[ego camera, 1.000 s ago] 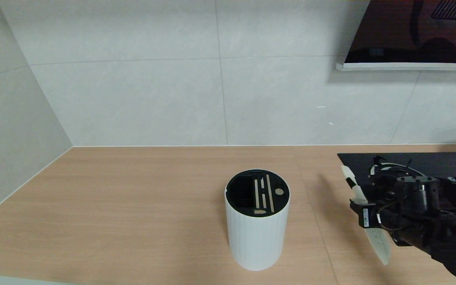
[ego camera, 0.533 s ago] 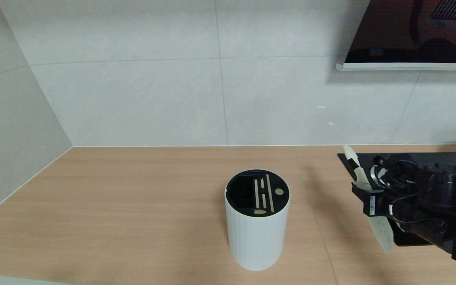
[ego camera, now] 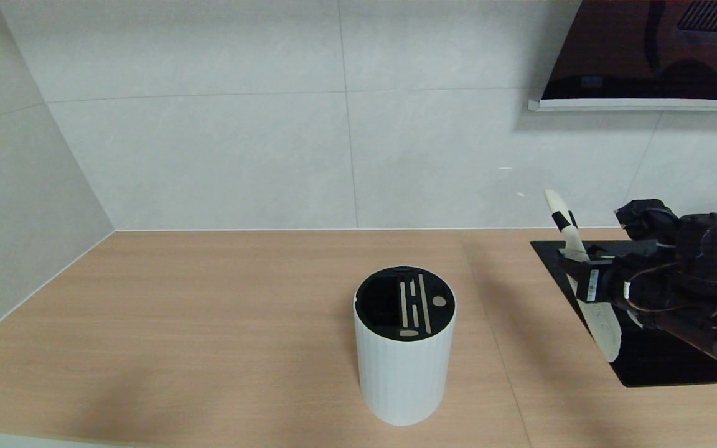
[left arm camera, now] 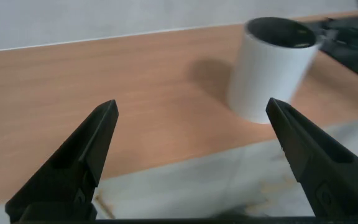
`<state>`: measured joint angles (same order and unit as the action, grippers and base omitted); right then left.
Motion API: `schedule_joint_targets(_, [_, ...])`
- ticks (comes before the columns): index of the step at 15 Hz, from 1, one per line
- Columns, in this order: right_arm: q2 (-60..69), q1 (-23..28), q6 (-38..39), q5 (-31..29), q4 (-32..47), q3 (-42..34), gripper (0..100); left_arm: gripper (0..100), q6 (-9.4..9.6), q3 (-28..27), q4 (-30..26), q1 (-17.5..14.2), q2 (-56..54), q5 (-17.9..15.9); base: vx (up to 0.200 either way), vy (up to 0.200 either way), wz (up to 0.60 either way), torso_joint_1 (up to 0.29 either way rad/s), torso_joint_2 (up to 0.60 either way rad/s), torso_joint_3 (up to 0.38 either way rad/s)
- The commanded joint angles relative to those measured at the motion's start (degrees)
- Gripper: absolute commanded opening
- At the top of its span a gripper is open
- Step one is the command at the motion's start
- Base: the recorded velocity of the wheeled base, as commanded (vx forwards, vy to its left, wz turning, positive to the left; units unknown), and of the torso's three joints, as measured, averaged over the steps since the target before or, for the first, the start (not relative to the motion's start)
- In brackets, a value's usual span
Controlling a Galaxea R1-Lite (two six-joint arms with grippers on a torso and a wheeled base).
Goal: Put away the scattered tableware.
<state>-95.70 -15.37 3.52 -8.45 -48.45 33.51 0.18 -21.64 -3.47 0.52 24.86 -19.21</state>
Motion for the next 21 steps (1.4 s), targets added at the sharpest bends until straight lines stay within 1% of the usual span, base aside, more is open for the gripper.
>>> schedule_joint_targets(1, [0.51, -0.18, -0.01, 0.01, 1.69, 3.31, 0, 100, -0.01, -6.66, 0.13, 0.18, 12.67, -2.06, 0.0, 0.0, 0.0, 0.0, 0.0, 0.0])
schedule_joint_targets(2, [0.6, -1.33, -0.01, 0.01, 3.27, 6.57, 0, 100, -0.18, -11.23, 0.13, 0.97, 18.65, -1.97, 0.0, 0.0, 0.0, 0.0, 0.0, 0.0])
schedule_joint_targets(4, [0.69, -3.0, -0.01, 0.01, 5.47, 9.73, 0, 100, -1.94, -15.89, 0.22, 2.46, 24.63, -1.97, 0.0, 0.0, 0.0, 0.0, 0.0, 0.0])
schedule_joint_targets(5, [0.6, -4.14, -0.01, 0.01, 6.61, 10.96, 0, 100, -3.08, -18.18, 0.31, 4.05, 27.44, -1.88, 0.0, 0.0, 0.0, 0.0, 0.0, 0.0])
schedule_joint_targets(6, [0.42, -5.28, -0.01, 0.01, 7.75, 12.72, 0, 100, -5.72, -20.02, 1.98, 6.33, 31.04, -1.88, 0.0, 0.0, 0.0, 0.0, 0.0, 0.0])
schedule_joint_targets(7, [-0.02, -6.25, -0.01, 0.1, 8.54, 14.3, 0, 100, -7.48, -20.2, 4.7, 8.35, 33.5, -1.88, 0.0, 0.0, 0.0, 0.0, 0.0, 0.0])
schedule_joint_targets(8, [-0.37, -6.95, -0.01, 0.1, 9.33, 15.53, 0, 100, -8.8, -20.11, 7.34, 9.85, 35.44, -1.71, 0.0, 0.0, 0.0, 0.0, 0.0, 0.0])
schedule_joint_targets(9, [-0.81, -8.18, -0.01, 0.19, 10.56, 17.64, 0, 100, -10.64, -20.11, 11.56, 12.04, 38.95, -1.71, 0.0, 0.0, 0.0, 0.0, 0.0, 0.0])
schedule_joint_targets(10, [-0.98, -8.97, -0.01, 0.27, 11.09, 18.7, 0, 100, -11.08, -20.29, 14.02, 13.1, 41.24, -1.71, 0.0, 0.0, 0.0, 0.0, 0.0, 0.0])
schedule_joint_targets(12, [-1.69, -10.91, -0.01, 0.36, 12.32, 20.45, 0, 100, -11.17, -20.55, 20.7, 14.77, 47.21, -1.62, 0.0, 0.0, 0.0, 0.0, 0.0, 0.0])
schedule_joint_targets(14, [-2.3, -12.31, -0.01, 0.36, 12.41, 21.07, 0, 100, -11.26, -20.64, 25.1, 15.74, 51.08, -1.53, 0.0, 0.0, 0.0, 0.0, 0.0, 0.0])
schedule_joint_targets(15, [-3.27, -13.72, -0.01, 0.27, 12.41, 21.95, 0, 100, -12.14, -20.72, 27.56, 16.7, 53.45, -1.35, 0.0, 0.0, 0.0, 0.0, 0.0, 0.0])
schedule_joint_targets(16, [-3.27, -13.72, -0.01, 0.27, 12.41, 21.95, 0, 100, -12.14, -20.72, 27.56, 16.7, 53.45, -1.35, 0.0, 0.0, 0.0, 0.0, 0.0, 0.0])
schedule_joint_targets(17, [-3.27, -15.3, 0.08, 0.27, 12.41, 21.68, 0, 100, -16.71, -22.04, 31.95, 18.46, 56.09, -1.35, 0.0, 0.0, 0.0, 0.0, 0.0, 0.0])
schedule_joint_targets(18, [-3.09, -16.18, 0.17, 0.19, 12.41, 21.42, 0, 100, -19.34, -22.66, 34.5, 19.34, 57.06, -1.35, 0.0, 0.0, 0.0, 0.0, 0.0, 0.0])
schedule_joint_targets(19, [-2.92, -17.06, 0.26, 0.01, 12.41, 21.33, 0, 100, -21.63, -22.66, 36.96, 20.13, 57.76, -1.44, 0.0, 0.0, 0.0, 0.0, 0.0, 0.0])
schedule_joint_targets(20, [-2.57, -17.5, 0.17, 0.01, 12.41, 21.16, 0, 100, -22.59, -22.57, 38.1, 20.48, 58.11, -1.44, 0.0, 0.0, 0.0, 0.0, 0.0, 0.0])
schedule_joint_targets(21, [-1.95, -18.29, 0.26, 0.01, 12.5, 20.8, 0, 100, -24.44, -22.48, 40.83, 21.27, 59.17, -1.44, 0.0, 0.0, 0.0, 0.0, 0.0, 0.0])
